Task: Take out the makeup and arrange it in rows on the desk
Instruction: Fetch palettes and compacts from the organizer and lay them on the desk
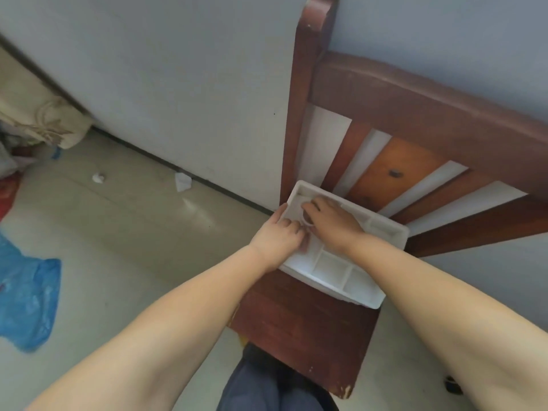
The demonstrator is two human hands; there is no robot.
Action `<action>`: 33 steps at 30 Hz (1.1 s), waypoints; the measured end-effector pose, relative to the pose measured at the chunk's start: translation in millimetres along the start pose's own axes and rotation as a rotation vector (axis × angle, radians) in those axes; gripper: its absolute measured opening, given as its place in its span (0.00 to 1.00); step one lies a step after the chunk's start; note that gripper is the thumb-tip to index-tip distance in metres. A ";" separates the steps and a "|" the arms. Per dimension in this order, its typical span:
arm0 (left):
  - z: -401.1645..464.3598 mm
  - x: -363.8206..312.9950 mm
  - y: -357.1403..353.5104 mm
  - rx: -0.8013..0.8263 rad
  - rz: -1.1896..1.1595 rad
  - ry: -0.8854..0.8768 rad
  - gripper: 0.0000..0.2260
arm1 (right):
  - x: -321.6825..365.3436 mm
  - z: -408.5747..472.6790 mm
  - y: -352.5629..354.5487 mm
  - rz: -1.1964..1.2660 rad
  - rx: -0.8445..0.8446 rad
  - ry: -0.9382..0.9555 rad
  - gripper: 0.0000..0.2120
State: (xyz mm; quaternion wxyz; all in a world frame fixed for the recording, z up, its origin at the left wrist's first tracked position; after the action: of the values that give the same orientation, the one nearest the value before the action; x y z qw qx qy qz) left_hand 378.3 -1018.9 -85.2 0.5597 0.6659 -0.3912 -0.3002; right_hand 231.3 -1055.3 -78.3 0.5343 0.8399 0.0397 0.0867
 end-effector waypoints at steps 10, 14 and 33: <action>-68.9 -12.6 62.6 -0.091 -0.447 0.365 0.21 | 33.4 -42.6 53.1 0.000 -0.099 0.123 0.22; -145.9 -20.6 75.3 -0.180 -0.468 0.624 0.22 | 98.7 -66.5 66.5 -0.066 -0.112 0.258 0.23; -636.5 -344.2 27.1 -0.230 -0.578 1.814 0.19 | 544.1 -376.1 -99.5 -0.394 0.072 1.225 0.21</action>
State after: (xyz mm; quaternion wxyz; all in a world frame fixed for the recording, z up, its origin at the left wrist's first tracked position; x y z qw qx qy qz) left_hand 729.9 -400.7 51.2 0.6158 0.6567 0.4022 0.1665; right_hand 697.4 -591.3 43.6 0.3922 0.6325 0.4941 0.4495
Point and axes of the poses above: each hand's wrist, its own z-axis towards the middle knuckle, its own y-axis out of the back of the hand, x = y × z, the point moved 1 cm from there along z, towards the middle knuckle, and after that the axes turned 15 degrees about -y, right-handed, at the moved point
